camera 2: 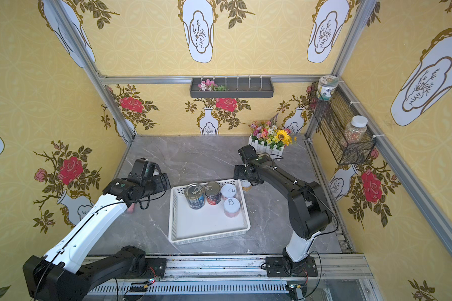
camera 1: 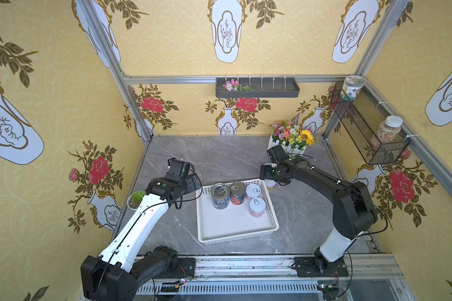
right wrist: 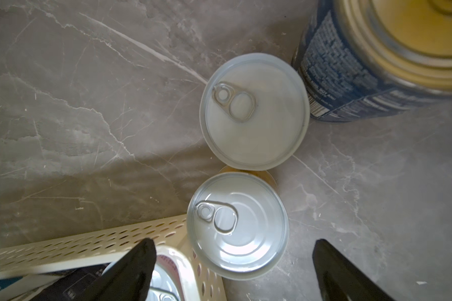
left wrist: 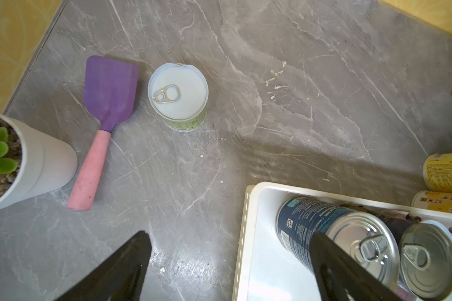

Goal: Put the canned food in the basket
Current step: Pick up the canned food from the center of the board.

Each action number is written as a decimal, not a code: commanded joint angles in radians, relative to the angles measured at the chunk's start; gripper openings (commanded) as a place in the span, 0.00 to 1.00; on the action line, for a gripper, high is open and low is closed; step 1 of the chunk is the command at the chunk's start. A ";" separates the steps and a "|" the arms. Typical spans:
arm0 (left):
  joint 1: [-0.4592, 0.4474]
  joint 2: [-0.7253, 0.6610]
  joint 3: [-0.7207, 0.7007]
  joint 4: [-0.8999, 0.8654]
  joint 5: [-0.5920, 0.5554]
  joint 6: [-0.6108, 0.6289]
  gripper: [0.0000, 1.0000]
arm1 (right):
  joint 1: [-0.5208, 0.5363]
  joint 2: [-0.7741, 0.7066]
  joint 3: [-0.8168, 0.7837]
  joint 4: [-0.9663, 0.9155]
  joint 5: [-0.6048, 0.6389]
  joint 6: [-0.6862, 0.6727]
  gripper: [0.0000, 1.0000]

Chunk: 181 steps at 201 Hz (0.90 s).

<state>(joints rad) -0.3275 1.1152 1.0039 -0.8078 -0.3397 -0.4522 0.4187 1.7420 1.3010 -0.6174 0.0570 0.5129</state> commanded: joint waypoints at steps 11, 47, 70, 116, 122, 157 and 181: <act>0.001 -0.016 -0.010 0.030 0.020 0.010 1.00 | -0.001 0.067 0.067 -0.035 0.016 -0.012 0.97; 0.001 -0.011 -0.014 0.033 0.024 0.011 1.00 | -0.001 0.162 0.157 -0.079 0.029 -0.018 0.97; 0.007 -0.003 -0.012 0.033 0.028 0.012 1.00 | -0.001 0.179 0.150 -0.081 0.032 -0.013 0.97; 0.027 0.000 -0.018 0.045 0.060 0.023 1.00 | -0.001 0.165 0.082 -0.065 0.061 0.005 0.97; 0.028 0.000 -0.018 0.047 0.063 0.025 1.00 | -0.001 0.166 0.077 -0.067 0.063 0.005 0.97; 0.034 -0.003 -0.024 0.053 0.072 0.027 1.00 | -0.003 0.141 0.030 -0.092 0.130 0.011 0.97; 0.034 0.001 -0.025 0.053 0.071 0.025 1.00 | -0.010 0.084 -0.053 -0.064 0.140 0.013 0.97</act>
<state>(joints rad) -0.2947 1.1118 0.9852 -0.7700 -0.2821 -0.4366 0.4149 1.8629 1.3060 -0.5877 0.1551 0.5400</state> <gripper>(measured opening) 0.999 0.973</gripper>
